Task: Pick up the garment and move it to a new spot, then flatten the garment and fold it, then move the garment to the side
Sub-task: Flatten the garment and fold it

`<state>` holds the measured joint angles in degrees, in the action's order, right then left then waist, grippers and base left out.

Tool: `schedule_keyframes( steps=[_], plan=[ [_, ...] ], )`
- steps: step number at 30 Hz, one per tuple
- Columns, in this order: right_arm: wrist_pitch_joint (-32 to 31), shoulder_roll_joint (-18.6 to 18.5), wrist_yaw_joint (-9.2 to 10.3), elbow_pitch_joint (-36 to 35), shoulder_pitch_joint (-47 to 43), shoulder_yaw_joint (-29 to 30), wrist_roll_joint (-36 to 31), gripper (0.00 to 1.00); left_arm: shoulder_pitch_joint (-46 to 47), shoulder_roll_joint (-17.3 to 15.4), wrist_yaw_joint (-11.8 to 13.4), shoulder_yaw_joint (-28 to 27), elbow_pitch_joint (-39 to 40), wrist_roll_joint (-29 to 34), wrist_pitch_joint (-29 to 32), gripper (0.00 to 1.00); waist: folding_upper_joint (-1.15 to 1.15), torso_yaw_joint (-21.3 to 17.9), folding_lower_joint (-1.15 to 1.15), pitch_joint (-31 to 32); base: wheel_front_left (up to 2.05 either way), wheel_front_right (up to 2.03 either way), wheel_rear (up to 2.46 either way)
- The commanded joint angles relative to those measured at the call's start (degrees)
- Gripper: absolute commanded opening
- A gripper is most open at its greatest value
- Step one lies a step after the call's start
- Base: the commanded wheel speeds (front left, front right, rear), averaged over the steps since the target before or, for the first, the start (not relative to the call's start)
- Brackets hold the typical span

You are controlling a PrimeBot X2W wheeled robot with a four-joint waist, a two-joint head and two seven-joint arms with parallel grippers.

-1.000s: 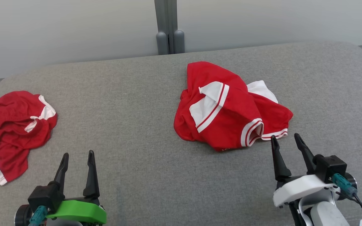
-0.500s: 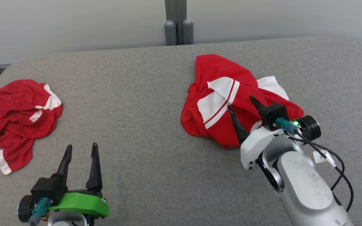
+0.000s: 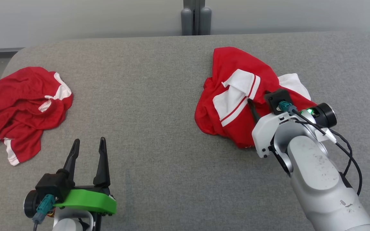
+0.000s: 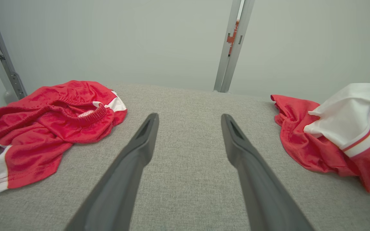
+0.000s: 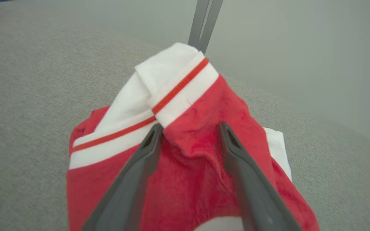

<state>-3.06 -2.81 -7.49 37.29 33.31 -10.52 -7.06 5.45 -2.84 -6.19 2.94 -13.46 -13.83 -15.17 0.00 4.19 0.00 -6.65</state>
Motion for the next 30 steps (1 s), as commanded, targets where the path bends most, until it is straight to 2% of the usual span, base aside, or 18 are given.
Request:
schedule_keyframes(
  steps=[1, 7, 20, 22, 25, 30],
  plan=[
    [0.67, -0.15, -0.01, 0.60, 0.73, 0.85, -0.46, 0.00, 0.72, -0.10, 0.27, 0.02, -0.10, -0.32, 0.03, 1.00, 0.00, 0.11, 0.00, -0.02, 0.00, 0.00, 0.00],
    [4.21, -0.13, -0.01, 1.19, 2.17, 3.12, -2.26, 0.00, -0.02, -0.10, 0.49, 0.28, -0.22, -0.59, 0.03, 1.00, 0.00, 0.18, 0.00, 0.63, 0.00, 0.00, 0.00],
    [17.66, -0.34, -0.01, -0.37, 16.67, -2.11, -9.19, 0.00, 1.09, -0.10, -0.04, 1.27, 0.13, -0.09, 0.03, 1.00, 0.00, 1.56, 0.00, 0.44, 0.00, 0.00, 0.00],
    [18.24, -0.61, -0.01, -2.15, 18.61, -3.27, -10.05, 0.00, 1.21, -0.10, -0.09, 1.49, 0.22, -0.20, 0.03, 1.00, 0.00, 1.89, 0.00, 0.28, 0.00, 0.00, 0.00],
    [18.26, -1.59, -0.01, -9.27, 19.17, -6.28, -8.30, 0.00, 1.46, -0.10, -0.16, 1.74, 0.39, -0.23, 0.03, 1.00, 0.00, 2.31, 0.00, -0.14, 0.00, 0.00, 0.00],
    [18.25, -7.32, 0.00, -17.54, 10.70, -8.33, -4.72, 0.00, 1.72, -0.10, 0.04, 1.48, 0.69, 0.02, 0.03, 1.00, 0.00, 1.88, 0.00, -0.55, 0.00, 0.00, 0.00]
  ],
)
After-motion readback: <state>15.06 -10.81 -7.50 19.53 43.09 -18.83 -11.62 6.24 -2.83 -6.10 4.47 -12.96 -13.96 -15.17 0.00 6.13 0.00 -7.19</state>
